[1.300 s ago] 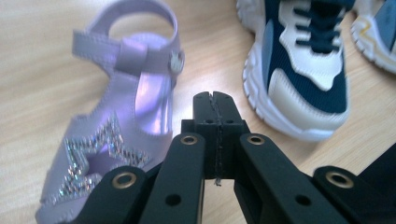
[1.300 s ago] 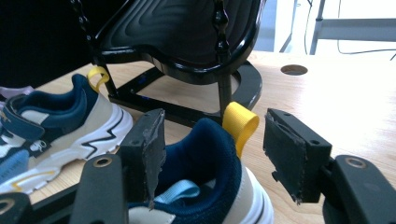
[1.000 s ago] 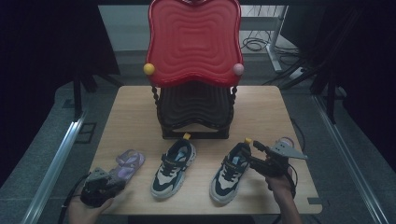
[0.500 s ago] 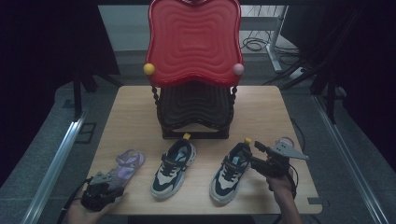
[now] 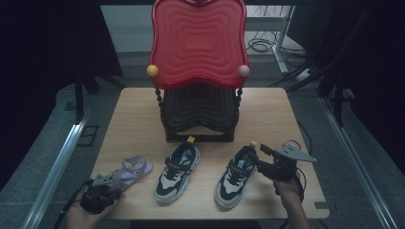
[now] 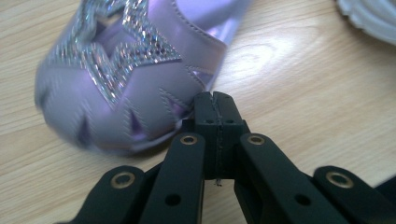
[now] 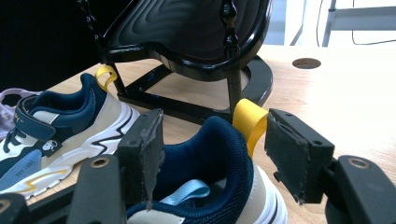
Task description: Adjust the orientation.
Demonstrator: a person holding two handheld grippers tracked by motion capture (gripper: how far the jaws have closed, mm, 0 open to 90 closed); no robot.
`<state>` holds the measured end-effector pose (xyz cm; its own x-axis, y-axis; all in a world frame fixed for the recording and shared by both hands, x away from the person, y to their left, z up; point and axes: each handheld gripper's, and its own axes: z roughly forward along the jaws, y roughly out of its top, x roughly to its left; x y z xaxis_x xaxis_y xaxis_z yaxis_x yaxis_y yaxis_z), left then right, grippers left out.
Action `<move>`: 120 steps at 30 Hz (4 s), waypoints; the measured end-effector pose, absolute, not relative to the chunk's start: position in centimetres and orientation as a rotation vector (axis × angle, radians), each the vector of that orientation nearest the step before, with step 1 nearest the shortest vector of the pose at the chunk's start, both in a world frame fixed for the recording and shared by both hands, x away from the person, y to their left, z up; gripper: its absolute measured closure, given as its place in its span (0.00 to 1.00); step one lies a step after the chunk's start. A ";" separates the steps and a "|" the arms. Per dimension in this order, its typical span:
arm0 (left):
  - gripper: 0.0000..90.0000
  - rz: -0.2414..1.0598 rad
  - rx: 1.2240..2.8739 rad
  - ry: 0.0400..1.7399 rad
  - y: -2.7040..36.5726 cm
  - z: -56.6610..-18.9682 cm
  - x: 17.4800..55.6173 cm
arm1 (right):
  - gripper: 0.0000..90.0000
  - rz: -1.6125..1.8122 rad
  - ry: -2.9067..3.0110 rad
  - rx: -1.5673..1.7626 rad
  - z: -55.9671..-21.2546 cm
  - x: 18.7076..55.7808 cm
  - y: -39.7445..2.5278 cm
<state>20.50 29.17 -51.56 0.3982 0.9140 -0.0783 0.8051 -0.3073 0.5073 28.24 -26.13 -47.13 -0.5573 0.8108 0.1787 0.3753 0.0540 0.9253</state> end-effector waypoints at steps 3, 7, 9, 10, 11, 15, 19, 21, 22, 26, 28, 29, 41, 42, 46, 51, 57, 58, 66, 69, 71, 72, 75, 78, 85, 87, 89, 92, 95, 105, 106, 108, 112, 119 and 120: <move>1.00 0.307 2.182 1.495 29.5 -51.8 20.8 | 0.42 1.505 1.935 1.193 -47.1 28.3 -26.4; 1.00 0.318 2.168 1.517 29.9 -51.8 21.2 | 0.42 1.501 1.931 1.201 -47.1 28.3 -26.7; 1.00 0.324 2.162 1.527 30.1 -51.8 21.3 | 0.42 1.496 1.926 1.207 -47.1 28.3 -26.7; 1.00 0.325 2.155 1.529 30.2 -51.8 21.4 | 0.42 1.497 1.925 1.211 -47.1 28.3 -26.7; 1.00 0.324 2.153 1.534 30.4 -51.7 21.5 | 0.42 1.498 1.926 1.211 -47.1 28.3 -26.8; 1.00 0.303 2.138 1.538 30.9 -51.6 21.9 | 0.42 1.491 1.922 1.209 -47.0 28.3 -26.9; 1.00 0.284 2.134 1.539 31.2 -51.6 22.1 | 0.42 1.491 1.911 1.219 -46.8 28.3 -27.2; 1.00 0.286 2.131 1.545 31.3 -51.6 22.2 | 0.42 1.492 1.903 1.224 -46.8 28.3 -27.4; 1.00 0.287 2.127 1.552 31.4 -51.6 22.3 | 0.42 1.489 1.900 1.225 -46.7 28.3 -27.5; 1.00 0.291 2.113 1.570 31.8 -51.6 22.7 | 0.42 1.487 1.889 1.233 -46.7 28.3 -27.7; 1.00 0.293 2.108 1.579 32.0 -51.6 22.9 | 0.42 1.486 1.888 1.235 -46.7 28.3 -27.7; 1.00 0.295 2.104 1.583 32.0 -51.6 23.0 | 0.42 1.484 1.892 1.234 -46.8 28.3 -27.7; 1.00 0.270 2.102 1.602 33.1 -51.6 24.4 | 0.42 1.476 1.900 1.245 -47.0 28.4 -27.6; 1.00 0.266 2.101 1.603 33.3 -51.6 24.4 | 0.42 1.475 1.900 1.246 -47.0 28.4 -27.6; 1.00 0.266 2.074 1.626 34.1 -51.2 24.2 | 0.42 1.471 1.896 1.251 -47.0 28.4 -27.7; 1.00 0.289 2.029 1.649 35.2 -50.6 24.4 | 0.42 1.468 1.885 1.267 -47.1 28.4 -28.0; 1.00 0.295 2.027 1.630 34.9 -50.1 25.5 | 0.42 1.466 1.884 1.270 -47.1 28.4 -28.0; 1.00 0.296 2.030 1.625 34.8 -50.1 25.7 | 0.42 1.467 1.884 1.272 -47.1 28.4 -28.0; 1.00 0.291 2.048 1.611 33.8 -49.9 27.0 | 0.42 1.461 1.880 1.285 -47.2 28.4 -28.2; 1.00 0.295 2.058 1.613 33.7 -49.9 27.4 | 0.42 1.457 1.882 1.285 -47.2 28.4 -28.2; 1.00 0.296 2.067 1.610 33.6 -49.8 27.6 | 0.42 1.455 1.882 1.286 -47.3 28.4 -28.2; 1.00 0.296 2.071 1.609 33.5 -49.8 27.7 | 0.42 1.455 1.882 1.287 -47.3 28.5 -28.1; 1.00 0.301 2.083 1.605 33.3 -49.6 28.1 | 0.42 1.454 1.883 1.290 -47.3 28.4 -28.1; 1.00 0.313 2.102 1.604 32.8 -49.5 28.5 | 0.42 1.453 1.883 1.294 -47.3 28.5 -28.1; 1.00 0.330 2.131 1.601 32.2 -49.4 29.5 | 0.42 1.441 1.895 1.296 -47.5 28.5 -28.0; 1.00 0.328 2.140 1.598 32.1 -49.3 29.7 | 0.42 1.443 1.891 1.295 -47.5 28.5 -28.1; 1.00 0.325 2.147 1.595 31.9 -49.3 30.0 | 0.42 1.443 1.888 1.298 -47.4 28.6 -28.0; 1.00 0.325 2.150 1.590 31.6 -49.1 30.4 | 0.42 1.442 1.897 1.292 -47.5 28.6 -27.8; 1.00 0.329 2.152 1.582 31.3 -49.0 30.7 | 0.42 1.444 1.899 1.295 -47.5 28.6 -27.8; 1.00 0.316 2.143 1.567 30.8 -49.0 31.7 | 0.42 1.462 1.885 1.287 -47.1 28.9 -27.8; 1.00 0.313 2.145 1.564 30.6 -49.0 31.9 | 0.42 1.460 1.887 1.288 -47.1 28.8 -27.8; 1.00 0.308 2.151 1.554 30.4 -49.0 32.1 | 0.42 1.454 1.885 1.292 -47.2 28.8 -27.9; 1.00 0.301 2.144 1.542 30.4 -48.9 32.3 | 0.42 1.452 1.874 1.305 -47.1 28.4 -28.2; 0.87 0.462 2.015 1.443 29.8 -47.1 30.8 | 0.42 1.447 1.851 1.299 -46.5 27.9 -28.3; 0.84 0.466 2.002 1.422 29.6 -46.9 30.6 | 0.42 1.445 1.852 1.295 -46.5 27.8 -28.2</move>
